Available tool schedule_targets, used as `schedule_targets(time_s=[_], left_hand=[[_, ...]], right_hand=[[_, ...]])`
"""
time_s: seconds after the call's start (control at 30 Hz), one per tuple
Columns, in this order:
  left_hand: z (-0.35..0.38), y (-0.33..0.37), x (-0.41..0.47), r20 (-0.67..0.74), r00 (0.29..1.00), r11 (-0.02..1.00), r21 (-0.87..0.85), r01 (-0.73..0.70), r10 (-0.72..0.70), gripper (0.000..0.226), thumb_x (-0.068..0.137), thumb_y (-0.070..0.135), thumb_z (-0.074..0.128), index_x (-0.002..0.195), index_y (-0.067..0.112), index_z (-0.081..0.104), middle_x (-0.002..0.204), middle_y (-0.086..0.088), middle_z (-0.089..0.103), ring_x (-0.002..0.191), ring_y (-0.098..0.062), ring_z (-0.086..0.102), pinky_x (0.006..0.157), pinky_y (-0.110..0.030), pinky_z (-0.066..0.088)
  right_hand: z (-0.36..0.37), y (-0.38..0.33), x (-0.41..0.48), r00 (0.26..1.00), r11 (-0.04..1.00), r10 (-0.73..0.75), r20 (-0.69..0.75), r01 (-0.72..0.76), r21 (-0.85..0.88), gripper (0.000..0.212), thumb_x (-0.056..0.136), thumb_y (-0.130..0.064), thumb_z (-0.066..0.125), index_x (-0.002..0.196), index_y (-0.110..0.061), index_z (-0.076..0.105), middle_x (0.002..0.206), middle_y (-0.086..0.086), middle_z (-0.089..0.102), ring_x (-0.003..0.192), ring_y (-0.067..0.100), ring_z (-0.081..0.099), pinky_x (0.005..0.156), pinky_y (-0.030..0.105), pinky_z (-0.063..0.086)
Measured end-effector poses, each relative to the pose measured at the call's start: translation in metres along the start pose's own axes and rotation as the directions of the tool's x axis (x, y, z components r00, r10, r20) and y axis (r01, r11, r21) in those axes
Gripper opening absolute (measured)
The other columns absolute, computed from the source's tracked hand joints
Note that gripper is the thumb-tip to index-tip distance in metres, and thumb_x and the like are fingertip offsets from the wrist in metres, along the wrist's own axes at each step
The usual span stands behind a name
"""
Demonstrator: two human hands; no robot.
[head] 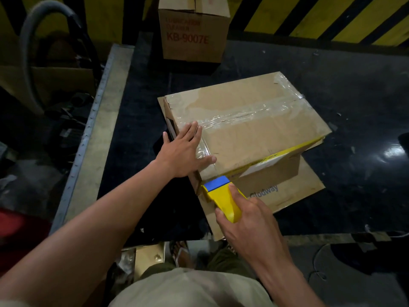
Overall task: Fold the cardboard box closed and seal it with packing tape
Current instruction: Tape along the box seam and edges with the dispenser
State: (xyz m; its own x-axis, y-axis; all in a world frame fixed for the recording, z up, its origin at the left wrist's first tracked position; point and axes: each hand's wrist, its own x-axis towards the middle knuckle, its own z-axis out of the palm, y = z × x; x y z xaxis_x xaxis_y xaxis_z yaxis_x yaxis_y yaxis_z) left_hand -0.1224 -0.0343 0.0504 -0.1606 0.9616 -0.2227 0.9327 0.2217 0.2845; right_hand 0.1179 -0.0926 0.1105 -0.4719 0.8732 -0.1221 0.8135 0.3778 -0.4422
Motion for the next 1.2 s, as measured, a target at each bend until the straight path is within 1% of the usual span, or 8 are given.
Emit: schedule_targets(time_s=[0.17,0.33,0.43,0.57,0.63,0.77,0.9,1.2], left_hand=[[-0.003,0.004,-0.004,0.047,0.999,1.0,0.01,0.009,-0.01,0.131,0.068,0.1,0.032,0.161,0.019,-0.012,0.168,0.006,-0.02,0.153,-0.009,-0.021,0.119,-0.068,-0.004],[-0.003,0.005,-0.003,0.042,0.999,1.0,0.009,0.009,-0.01,0.133,0.067,0.101,0.031,0.161,0.018,-0.012,0.168,0.005,-0.021,0.153,-0.01,-0.021,0.119,-0.065,-0.004],[-0.002,0.006,-0.003,0.033,0.999,1.0,0.02,0.0,-0.001,0.132,0.068,0.1,0.029,0.162,0.017,-0.01,0.169,0.003,-0.019,0.154,-0.012,-0.019,0.12,-0.063,-0.005],[-0.002,0.006,-0.003,-0.004,0.999,0.988,0.146,-0.049,0.05,0.13,0.072,0.1,0.019,0.161,0.009,-0.01,0.169,-0.008,-0.016,0.155,-0.02,-0.017,0.124,-0.053,-0.011],[0.0,0.003,-0.003,-0.025,0.996,0.982,0.176,-0.075,0.081,0.129,0.075,0.099,0.015,0.16,0.006,-0.011,0.168,-0.011,-0.016,0.154,-0.022,-0.017,0.125,-0.048,-0.009],[0.005,0.001,-0.006,-0.038,0.994,0.986,0.14,-0.096,0.102,0.126,0.077,0.097,0.016,0.16,0.005,-0.011,0.168,-0.012,-0.016,0.155,-0.021,-0.017,0.127,-0.041,-0.006],[0.003,0.0,-0.006,-0.054,0.993,0.985,0.145,-0.097,0.105,0.126,0.077,0.097,0.015,0.16,0.006,-0.008,0.168,-0.011,-0.015,0.155,-0.021,-0.017,0.127,-0.041,-0.005],[-0.011,-0.006,-0.005,0.021,0.995,0.986,0.137,-0.096,0.095,0.13,0.075,0.098,0.027,0.159,0.009,-0.014,0.167,-0.008,-0.02,0.153,-0.018,-0.019,0.124,-0.035,-0.01]], right_hand=[[0.009,0.003,0.001,1.0,1.0,0.003,0.011,-0.003,-0.003,0.066,0.085,-0.059,0.052,0.144,-0.037,0.035,0.083,0.002,0.048,0.085,0.025,0.055,0.071,0.031,0.039],[0.003,0.001,0.003,1.0,1.0,0.0,0.006,0.0,-0.02,0.064,0.085,-0.056,0.052,0.144,-0.034,0.037,0.078,0.001,0.043,0.077,0.024,0.049,0.065,0.028,0.03],[0.003,-0.002,0.012,0.998,0.998,0.051,0.035,-0.05,-0.03,0.061,0.083,-0.057,0.048,0.138,-0.032,0.04,0.077,0.004,0.052,0.074,0.025,0.053,0.065,0.031,0.038],[0.008,0.006,0.028,0.967,0.983,0.167,0.194,-0.147,-0.113,0.034,0.079,-0.047,0.055,0.095,-0.018,0.06,0.081,0.01,0.064,0.074,0.031,0.061,0.06,0.032,0.042],[0.014,0.016,0.022,0.963,0.988,0.151,0.221,-0.142,-0.054,0.031,0.076,-0.045,0.055,0.087,-0.016,0.061,0.078,0.009,0.065,0.074,0.032,0.064,0.057,0.032,0.043],[-0.002,0.019,0.029,0.987,0.997,0.063,0.146,-0.069,0.041,0.042,0.077,-0.049,0.052,0.111,-0.026,0.062,0.073,0.007,0.063,0.075,0.031,0.062,0.061,0.035,0.048],[-0.031,0.014,0.035,1.0,0.999,-0.008,0.019,0.007,0.041,0.037,0.078,-0.046,0.06,0.109,-0.026,0.064,0.07,0.005,0.06,0.074,0.03,0.057,0.062,0.037,0.046],[-0.07,0.033,0.041,0.985,0.993,0.045,-0.165,-0.026,0.112,0.055,0.083,-0.044,0.068,0.134,-0.027,0.058,0.106,0.006,0.07,0.088,0.019,0.059,0.07,0.026,0.036]])
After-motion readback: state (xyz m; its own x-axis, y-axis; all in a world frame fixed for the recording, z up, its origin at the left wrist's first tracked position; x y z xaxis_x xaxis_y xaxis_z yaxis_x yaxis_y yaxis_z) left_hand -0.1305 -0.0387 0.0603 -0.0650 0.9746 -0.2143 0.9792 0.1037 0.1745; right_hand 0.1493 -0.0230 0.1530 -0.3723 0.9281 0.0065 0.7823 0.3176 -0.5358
